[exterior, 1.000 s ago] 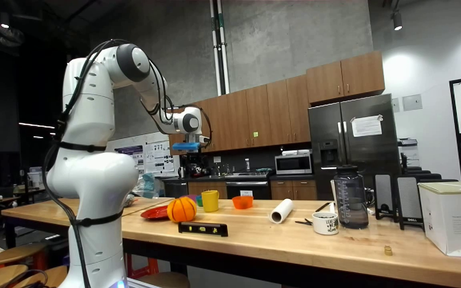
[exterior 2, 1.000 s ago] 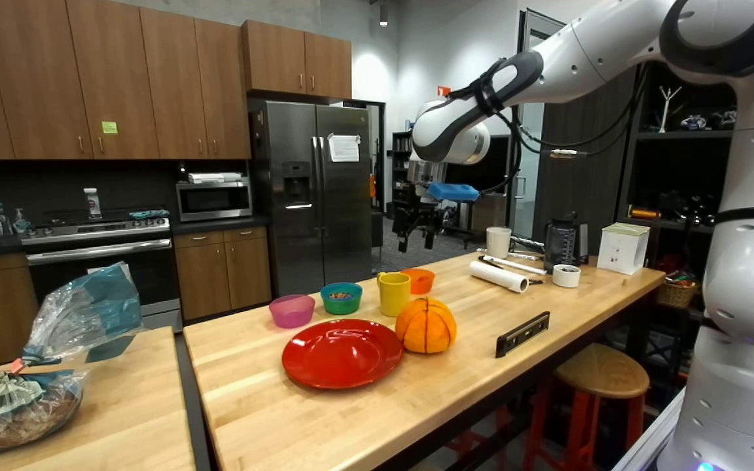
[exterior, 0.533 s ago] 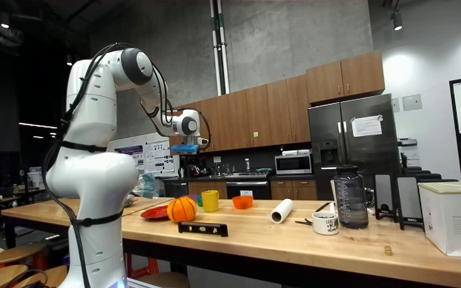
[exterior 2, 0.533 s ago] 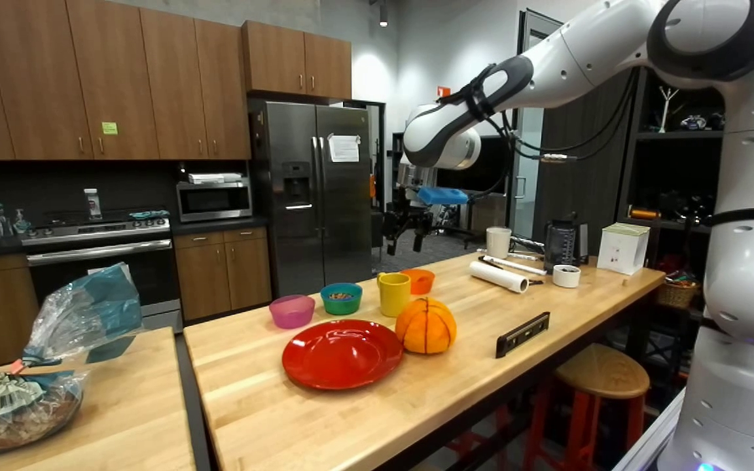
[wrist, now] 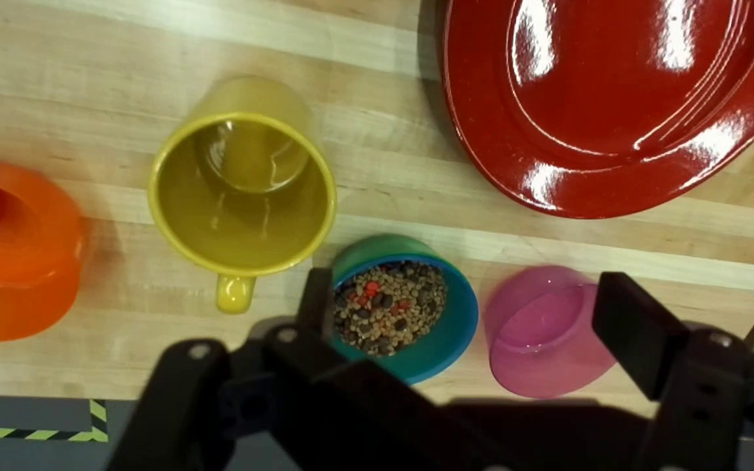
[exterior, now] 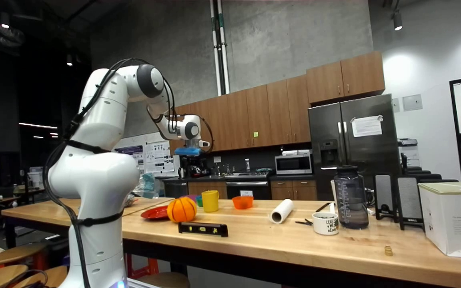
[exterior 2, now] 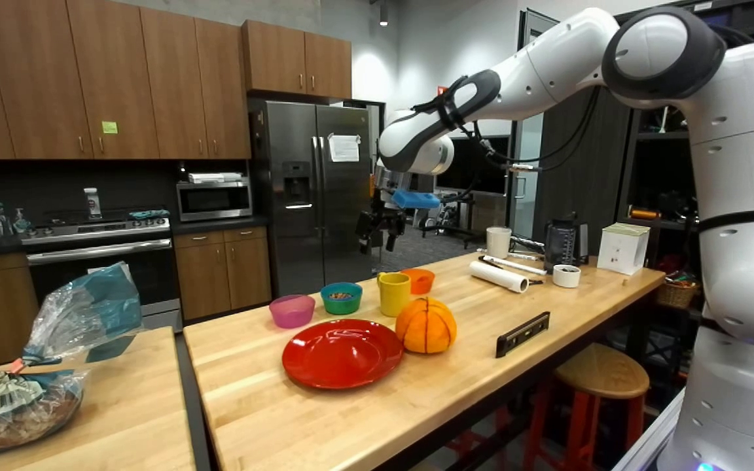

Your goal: Pour the contents of the blue bowl into the pink bowl

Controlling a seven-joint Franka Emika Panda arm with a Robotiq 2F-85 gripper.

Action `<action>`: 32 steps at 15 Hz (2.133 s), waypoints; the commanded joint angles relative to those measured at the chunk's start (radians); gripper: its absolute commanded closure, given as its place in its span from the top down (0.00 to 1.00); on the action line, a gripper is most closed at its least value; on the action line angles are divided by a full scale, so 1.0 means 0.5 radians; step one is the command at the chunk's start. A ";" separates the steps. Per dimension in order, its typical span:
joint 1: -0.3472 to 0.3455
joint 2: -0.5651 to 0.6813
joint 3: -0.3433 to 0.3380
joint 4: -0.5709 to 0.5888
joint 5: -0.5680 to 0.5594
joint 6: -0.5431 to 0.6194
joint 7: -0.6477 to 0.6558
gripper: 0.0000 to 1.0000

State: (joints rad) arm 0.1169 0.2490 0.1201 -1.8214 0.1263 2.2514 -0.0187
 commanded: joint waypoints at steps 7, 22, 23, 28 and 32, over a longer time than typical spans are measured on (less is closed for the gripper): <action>0.019 0.446 0.015 0.578 -0.060 -0.089 -0.111 1.00; 0.059 0.952 -0.059 1.082 -0.222 -0.271 -0.048 1.00; 0.055 0.978 -0.056 1.109 -0.213 -0.287 -0.049 1.00; 0.067 1.092 -0.079 1.219 -0.221 -0.317 -0.019 1.00; 0.067 1.160 -0.085 1.296 -0.216 -0.373 -0.002 0.98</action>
State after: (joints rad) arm 0.1414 0.7949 0.0903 -1.2362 0.0372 2.1092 -0.0463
